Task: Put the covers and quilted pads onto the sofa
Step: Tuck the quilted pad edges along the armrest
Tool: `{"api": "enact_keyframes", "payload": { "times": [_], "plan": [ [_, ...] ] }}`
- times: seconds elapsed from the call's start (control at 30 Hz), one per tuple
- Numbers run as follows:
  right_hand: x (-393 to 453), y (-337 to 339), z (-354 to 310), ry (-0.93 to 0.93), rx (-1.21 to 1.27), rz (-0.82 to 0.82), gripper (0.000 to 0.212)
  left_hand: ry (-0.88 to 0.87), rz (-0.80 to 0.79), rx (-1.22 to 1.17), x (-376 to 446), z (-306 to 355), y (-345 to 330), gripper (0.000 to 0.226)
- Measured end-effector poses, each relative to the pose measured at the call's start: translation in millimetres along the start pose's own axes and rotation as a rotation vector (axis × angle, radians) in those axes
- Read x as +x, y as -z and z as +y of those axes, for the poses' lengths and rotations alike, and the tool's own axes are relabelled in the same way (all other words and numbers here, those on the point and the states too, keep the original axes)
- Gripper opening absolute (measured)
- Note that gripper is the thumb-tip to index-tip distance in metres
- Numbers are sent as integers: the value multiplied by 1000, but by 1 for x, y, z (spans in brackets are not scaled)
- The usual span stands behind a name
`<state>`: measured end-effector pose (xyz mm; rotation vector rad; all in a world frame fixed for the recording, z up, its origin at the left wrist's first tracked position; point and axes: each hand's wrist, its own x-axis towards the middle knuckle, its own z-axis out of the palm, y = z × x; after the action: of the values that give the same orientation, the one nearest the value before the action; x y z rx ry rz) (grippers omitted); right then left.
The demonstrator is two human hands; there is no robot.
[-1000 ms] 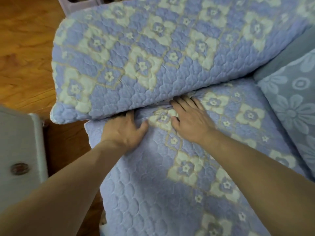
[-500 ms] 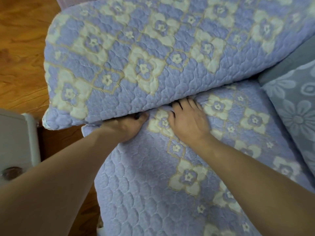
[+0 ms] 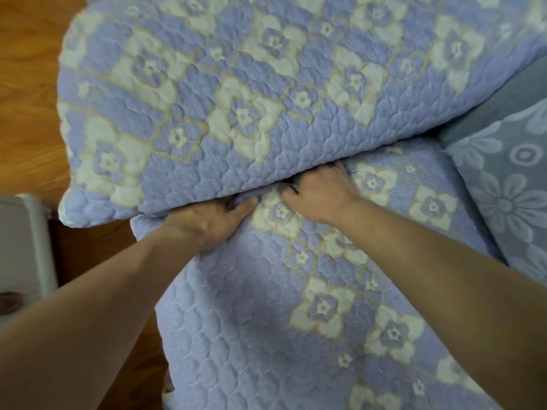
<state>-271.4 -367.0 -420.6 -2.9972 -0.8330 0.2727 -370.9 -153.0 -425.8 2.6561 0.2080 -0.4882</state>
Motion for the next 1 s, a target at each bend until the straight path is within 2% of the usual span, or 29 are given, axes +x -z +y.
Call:
{"api": "enact_keyframes", "payload": {
  "times": [0.07, 0.13, 0.23, 0.33, 0.43, 0.53, 0.6, 0.7, 0.77, 0.8, 0.9, 1.0],
  "plan": [
    [-3, -6, 1, -10, 59, 6, 45, 17, -85, -166, 4, 1, 0, 77],
    [-3, -9, -4, -16, 48, 10, 42, 15, -92, -160, 6, 4, -2, 78],
    [5, -7, -13, -15, -23, -94, 43, 166, -156, -310, 13, 4, -1, 81],
    [14, 5, -14, 12, 113, -215, 69, 141, -91, -388, 21, 8, -8, 78],
    [19, 16, -12, -17, 286, -350, 73, 159, -122, -515, 25, 16, -9, 74],
    [19, 20, -9, -54, 319, -380, 72, 143, -82, -467, 21, 25, -4, 73],
    [18, 12, -7, -22, 256, -252, 72, 106, -54, -446, 17, 22, 2, 70],
    [-9, -11, -12, -1, -55, -70, 72, 14, 68, -139, 5, 18, 2, 77],
    [-16, -13, -16, -53, -104, 4, 65, 163, -98, -96, -1, 19, 4, 84],
    [-15, -8, -15, -67, -81, 6, 61, 201, -137, -71, -2, 19, 1, 82],
    [5, 8, -12, -56, 84, -113, 67, 32, 194, 43, 2, 10, -15, 76],
    [13, 5, -13, -29, 174, -174, 74, 58, 199, -5, 10, 5, -21, 80]
  ]
}}
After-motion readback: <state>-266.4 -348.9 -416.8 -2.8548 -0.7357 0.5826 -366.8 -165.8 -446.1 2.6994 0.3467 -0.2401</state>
